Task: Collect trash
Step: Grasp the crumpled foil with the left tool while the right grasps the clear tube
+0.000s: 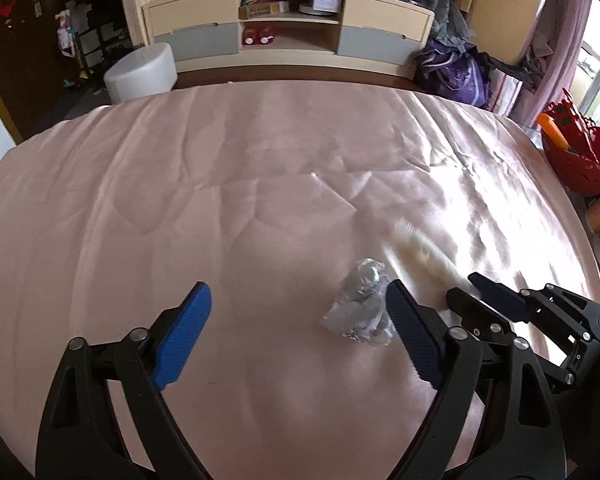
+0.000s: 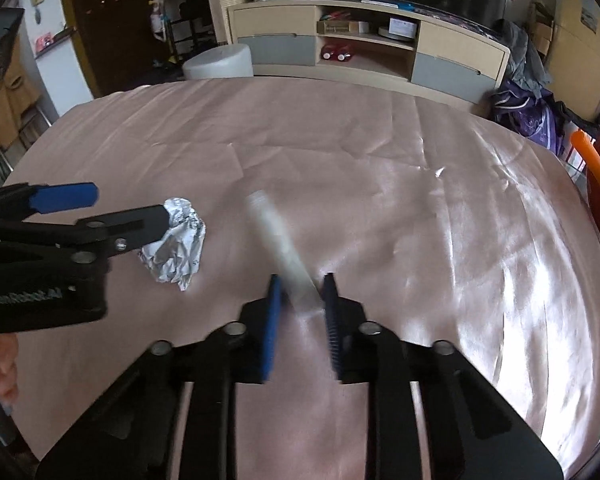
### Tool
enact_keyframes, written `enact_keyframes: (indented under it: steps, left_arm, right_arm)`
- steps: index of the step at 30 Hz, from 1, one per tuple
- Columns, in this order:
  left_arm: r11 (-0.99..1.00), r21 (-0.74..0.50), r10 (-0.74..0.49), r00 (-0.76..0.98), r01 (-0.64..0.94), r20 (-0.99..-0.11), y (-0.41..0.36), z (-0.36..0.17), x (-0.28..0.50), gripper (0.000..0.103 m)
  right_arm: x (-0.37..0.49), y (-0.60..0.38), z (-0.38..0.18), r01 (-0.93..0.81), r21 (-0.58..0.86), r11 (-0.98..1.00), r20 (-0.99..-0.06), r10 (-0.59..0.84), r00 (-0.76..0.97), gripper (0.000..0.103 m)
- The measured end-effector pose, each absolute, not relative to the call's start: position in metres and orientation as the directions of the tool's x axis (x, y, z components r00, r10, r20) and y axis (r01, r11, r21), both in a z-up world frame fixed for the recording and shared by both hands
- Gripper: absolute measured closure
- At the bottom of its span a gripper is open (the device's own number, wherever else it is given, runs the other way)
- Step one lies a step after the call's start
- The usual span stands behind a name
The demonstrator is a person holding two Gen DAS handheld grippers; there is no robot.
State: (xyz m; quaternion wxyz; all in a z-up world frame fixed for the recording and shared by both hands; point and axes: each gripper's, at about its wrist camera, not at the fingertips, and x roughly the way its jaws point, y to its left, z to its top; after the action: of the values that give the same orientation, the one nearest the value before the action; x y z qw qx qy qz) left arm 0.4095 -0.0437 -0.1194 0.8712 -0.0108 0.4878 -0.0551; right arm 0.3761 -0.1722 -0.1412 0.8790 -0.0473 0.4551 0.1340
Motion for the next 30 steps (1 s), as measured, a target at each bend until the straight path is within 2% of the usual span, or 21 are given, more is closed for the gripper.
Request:
enact_keyframes:
  steps: [7,9,11,12,14,15,21,30]
  left_arm:
    - [0.985,-0.110,-0.162,0.508,0.132,-0.846,-0.059,-0.127,0.408,0.032]
    - [0.982,-0.108,-0.173,0.497,0.156,-0.850,-0.066,-0.132,0.408,0.040]
    - [0.979,-0.110,-0.182,0.485,0.173,-0.855,-0.071,-0.136,0.408,0.056]
    - [0.979,-0.099,-0.176,0.492,0.177,-0.853,-0.073,-0.136,0.408,0.058]
    - [0.978,-0.089,-0.175,0.495,0.191,-0.851,-0.077,-0.137,0.407,0.075]
    - [0.977,-0.088,-0.174,0.495,0.193,-0.851,-0.078,-0.136,0.406,0.077]
    - [0.978,-0.046,-0.147,0.519,0.203,-0.842,-0.070,-0.114,0.383,0.081]
    - [0.982,-0.012,-0.122,0.593,0.186,-0.796,-0.037,-0.034,0.297,0.082]
  right_arm:
    - [0.372,-0.188,-0.141,-0.229,0.074,0.971,-0.819,0.190,0.541,0.089]
    - [0.371,-0.192,-0.141,-0.226,0.073,0.971,-0.820,0.187,0.540,0.089]
    - [0.370,-0.193,-0.142,-0.226,0.072,0.972,-0.820,0.186,0.541,0.089]
    - [0.368,-0.194,-0.142,-0.224,0.075,0.972,-0.819,0.188,0.542,0.089]
    - [0.365,-0.196,-0.143,-0.221,0.075,0.973,-0.819,0.186,0.542,0.089]
    - [0.364,-0.197,-0.143,-0.217,0.073,0.973,-0.820,0.183,0.542,0.089]
    - [0.345,-0.204,-0.130,-0.168,0.100,0.981,-0.813,0.178,0.554,0.089]
    - [0.267,-0.192,-0.066,-0.159,0.091,0.983,-0.776,0.170,0.608,0.089]
